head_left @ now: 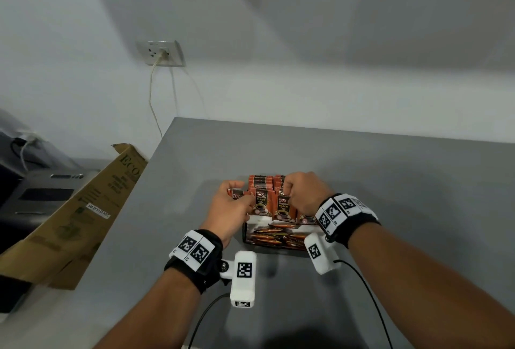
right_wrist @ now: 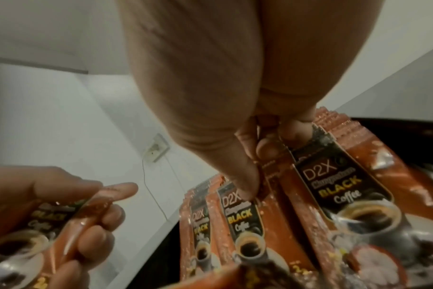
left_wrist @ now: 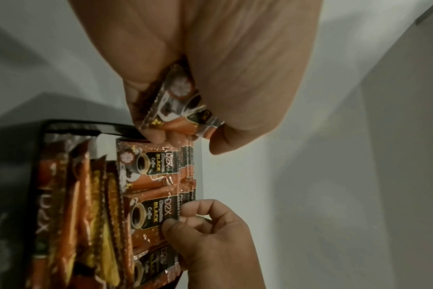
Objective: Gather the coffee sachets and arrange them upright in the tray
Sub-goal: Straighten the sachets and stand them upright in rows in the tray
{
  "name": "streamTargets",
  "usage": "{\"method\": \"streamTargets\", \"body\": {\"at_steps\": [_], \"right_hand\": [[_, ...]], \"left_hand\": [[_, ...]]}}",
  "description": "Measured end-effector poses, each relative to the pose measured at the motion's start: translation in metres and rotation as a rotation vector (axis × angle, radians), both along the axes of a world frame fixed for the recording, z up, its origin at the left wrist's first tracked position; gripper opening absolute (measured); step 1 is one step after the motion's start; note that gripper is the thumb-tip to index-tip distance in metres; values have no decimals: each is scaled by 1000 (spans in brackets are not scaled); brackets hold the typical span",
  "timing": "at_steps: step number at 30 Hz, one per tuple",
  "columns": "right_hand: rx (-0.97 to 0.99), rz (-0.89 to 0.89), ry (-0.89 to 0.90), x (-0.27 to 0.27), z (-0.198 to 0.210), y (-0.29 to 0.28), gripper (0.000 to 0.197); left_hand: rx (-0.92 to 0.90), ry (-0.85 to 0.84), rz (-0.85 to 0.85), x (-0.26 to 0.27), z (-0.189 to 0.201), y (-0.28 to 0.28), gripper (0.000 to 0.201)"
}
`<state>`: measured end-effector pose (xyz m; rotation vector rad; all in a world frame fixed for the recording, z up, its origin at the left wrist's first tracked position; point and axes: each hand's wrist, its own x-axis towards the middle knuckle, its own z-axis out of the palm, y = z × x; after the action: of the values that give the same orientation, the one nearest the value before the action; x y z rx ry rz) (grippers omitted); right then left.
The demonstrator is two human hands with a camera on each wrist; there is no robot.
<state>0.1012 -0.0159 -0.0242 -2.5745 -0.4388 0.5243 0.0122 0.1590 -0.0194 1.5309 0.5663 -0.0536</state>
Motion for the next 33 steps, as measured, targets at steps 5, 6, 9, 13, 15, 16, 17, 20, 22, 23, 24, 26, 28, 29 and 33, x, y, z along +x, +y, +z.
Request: {"method": "streamTargets", "body": {"at_steps": [5, 6, 9, 13, 15, 16, 17, 20, 22, 23, 24, 26, 28, 29, 33], "right_hand": [[-45, 10, -16, 3, -6, 3, 31], [-47, 10, -26, 4, -6, 3, 31], [-44, -3, -36, 4, -7, 3, 30], [-41, 10, -80, 4, -2, 1, 21], [46, 8, -104, 2, 8, 0, 10], [124, 8, -83, -1, 14, 0, 7], [202, 26, -37, -4, 20, 1, 7], [325, 140, 129, -12, 32, 9, 14], [327, 152, 80, -10, 33, 14, 17], [321, 130, 31, -8, 32, 16, 20], [310, 102, -6, -5, 31, 17, 21], [267, 65, -27, -1, 27, 20, 21], [174, 69, -27, -1, 21, 26, 21], [129, 85, -27, -2, 17, 29, 20], [44, 146, -27, -4, 7, 43, 23]], "left_hand": [[-11, 4, -23, -6, -2, 3, 30], [-2, 6, -33, -6, -3, 3, 30], [7, 6, -57, -8, -3, 1, 29], [-17, 40, -92, -7, -3, -1, 38], [2, 22, -134, -7, -4, -2, 45], [19, 2, -146, -7, -5, -2, 48], [28, -18, -148, -7, -6, -3, 51], [45, -76, -161, -4, -4, -6, 54], [48, -90, -150, -2, -3, -5, 51], [62, -84, -114, -2, -3, -3, 46], [74, -71, -54, -1, -3, -1, 41], [88, -40, 63, -1, -7, 7, 29], [81, -21, 113, -2, -9, 12, 26], [82, -16, 126, -3, -10, 15, 28], [78, -9, 144, -8, -10, 20, 30]]}}
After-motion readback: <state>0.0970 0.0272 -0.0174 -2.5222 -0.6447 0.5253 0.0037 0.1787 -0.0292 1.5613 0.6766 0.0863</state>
